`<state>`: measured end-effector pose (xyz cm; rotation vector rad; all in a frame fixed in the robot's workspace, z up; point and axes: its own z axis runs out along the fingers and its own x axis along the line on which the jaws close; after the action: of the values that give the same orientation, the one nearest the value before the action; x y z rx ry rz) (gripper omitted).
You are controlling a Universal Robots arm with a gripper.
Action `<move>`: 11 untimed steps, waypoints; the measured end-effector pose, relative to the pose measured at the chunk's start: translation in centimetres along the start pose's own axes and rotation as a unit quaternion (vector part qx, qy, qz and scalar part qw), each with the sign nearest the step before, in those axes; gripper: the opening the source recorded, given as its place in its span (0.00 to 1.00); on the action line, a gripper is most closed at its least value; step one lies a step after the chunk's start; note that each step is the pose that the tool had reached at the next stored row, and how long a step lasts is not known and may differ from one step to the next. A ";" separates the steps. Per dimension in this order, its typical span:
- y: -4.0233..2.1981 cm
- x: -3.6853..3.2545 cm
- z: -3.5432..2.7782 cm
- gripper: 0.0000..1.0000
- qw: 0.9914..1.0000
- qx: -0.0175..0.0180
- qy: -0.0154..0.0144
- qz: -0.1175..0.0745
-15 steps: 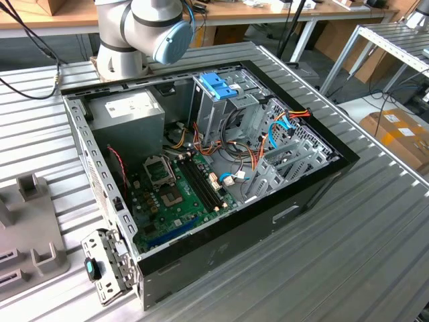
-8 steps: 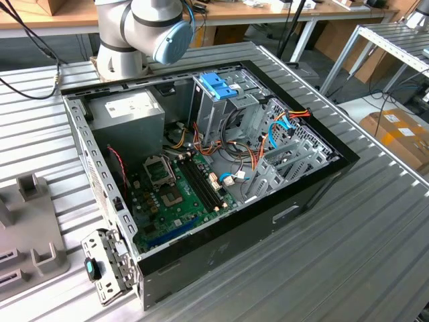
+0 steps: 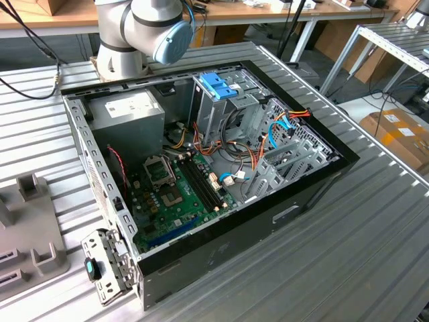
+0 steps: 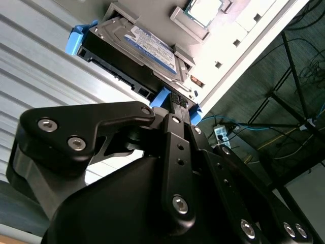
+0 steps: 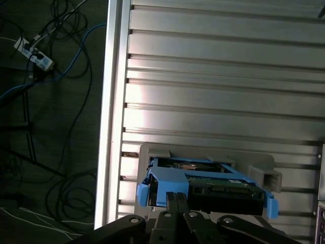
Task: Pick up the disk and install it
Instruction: 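Pick up the disk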
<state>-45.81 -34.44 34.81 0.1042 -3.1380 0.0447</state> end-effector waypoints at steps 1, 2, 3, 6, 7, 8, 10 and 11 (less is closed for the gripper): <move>0.00 0.00 0.00 0.11 1.000 0.000 0.000 0.000; 0.00 0.00 0.00 0.11 1.000 0.000 0.000 0.000; 0.00 0.00 0.00 0.11 1.000 0.000 0.000 0.000; 0.00 0.00 0.00 0.11 1.000 0.000 0.000 -0.008; 0.00 0.00 0.00 0.11 1.000 0.000 0.000 -0.011; 0.00 0.00 0.00 0.11 1.000 0.000 0.000 -0.014; 0.00 0.00 -0.01 0.11 1.000 0.000 -0.001 -0.023; 0.00 0.00 -0.01 0.11 1.000 0.000 -0.001 -0.026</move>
<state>-45.81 -34.44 34.81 0.1872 -3.1348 0.0447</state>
